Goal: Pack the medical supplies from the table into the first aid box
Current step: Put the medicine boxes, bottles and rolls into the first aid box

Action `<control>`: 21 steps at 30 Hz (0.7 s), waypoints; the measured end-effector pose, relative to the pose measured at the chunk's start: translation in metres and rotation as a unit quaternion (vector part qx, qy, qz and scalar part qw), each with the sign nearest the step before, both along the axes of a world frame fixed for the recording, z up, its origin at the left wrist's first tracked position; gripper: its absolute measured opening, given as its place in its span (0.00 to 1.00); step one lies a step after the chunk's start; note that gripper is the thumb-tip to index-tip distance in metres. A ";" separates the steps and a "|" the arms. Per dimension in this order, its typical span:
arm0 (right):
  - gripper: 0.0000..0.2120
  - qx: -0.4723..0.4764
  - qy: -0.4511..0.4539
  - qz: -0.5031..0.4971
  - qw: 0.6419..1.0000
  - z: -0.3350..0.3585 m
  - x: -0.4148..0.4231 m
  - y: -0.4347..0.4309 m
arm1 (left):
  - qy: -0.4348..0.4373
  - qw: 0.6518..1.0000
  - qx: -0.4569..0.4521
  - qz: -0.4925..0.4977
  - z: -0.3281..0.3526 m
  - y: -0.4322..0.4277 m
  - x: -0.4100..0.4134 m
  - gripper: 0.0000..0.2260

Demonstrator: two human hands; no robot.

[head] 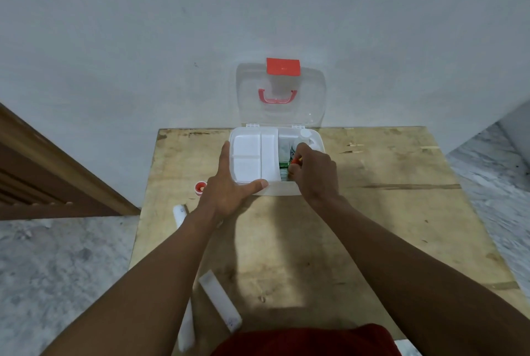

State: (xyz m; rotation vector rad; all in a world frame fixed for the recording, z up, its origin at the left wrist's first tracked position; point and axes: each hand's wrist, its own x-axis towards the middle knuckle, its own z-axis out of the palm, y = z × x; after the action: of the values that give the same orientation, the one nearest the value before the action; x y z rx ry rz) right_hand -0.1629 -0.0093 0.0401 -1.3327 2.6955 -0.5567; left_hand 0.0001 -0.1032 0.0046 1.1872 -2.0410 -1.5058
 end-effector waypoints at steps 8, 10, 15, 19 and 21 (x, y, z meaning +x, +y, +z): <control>0.04 0.060 0.007 -0.033 0.998 0.002 0.000 -0.004 | -0.002 1.000 -0.004 -0.001 -0.003 -0.003 0.000 0.50; 0.05 0.073 0.012 -0.042 0.996 0.003 0.001 -0.006 | -0.001 1.000 -0.012 -0.004 -0.003 -0.003 0.000 0.49; 0.07 0.105 0.010 -0.044 0.993 0.006 0.001 -0.011 | -0.005 1.000 -0.008 0.001 -0.003 -0.004 0.000 0.50; 0.06 0.102 0.007 -0.043 0.994 0.006 0.001 -0.011 | -0.005 1.000 -0.012 -0.001 -0.003 -0.004 0.000 0.50; 0.06 0.091 0.001 -0.046 0.995 0.005 0.001 -0.010 | -0.005 1.000 -0.011 -0.002 -0.002 -0.004 0.000 0.50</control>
State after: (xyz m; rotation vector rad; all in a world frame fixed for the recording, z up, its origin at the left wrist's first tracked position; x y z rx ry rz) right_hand -0.1615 -0.0192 0.0453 -1.1698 2.7436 -0.3068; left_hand 0.0000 -0.1069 0.0022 1.1858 -2.0633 -1.4781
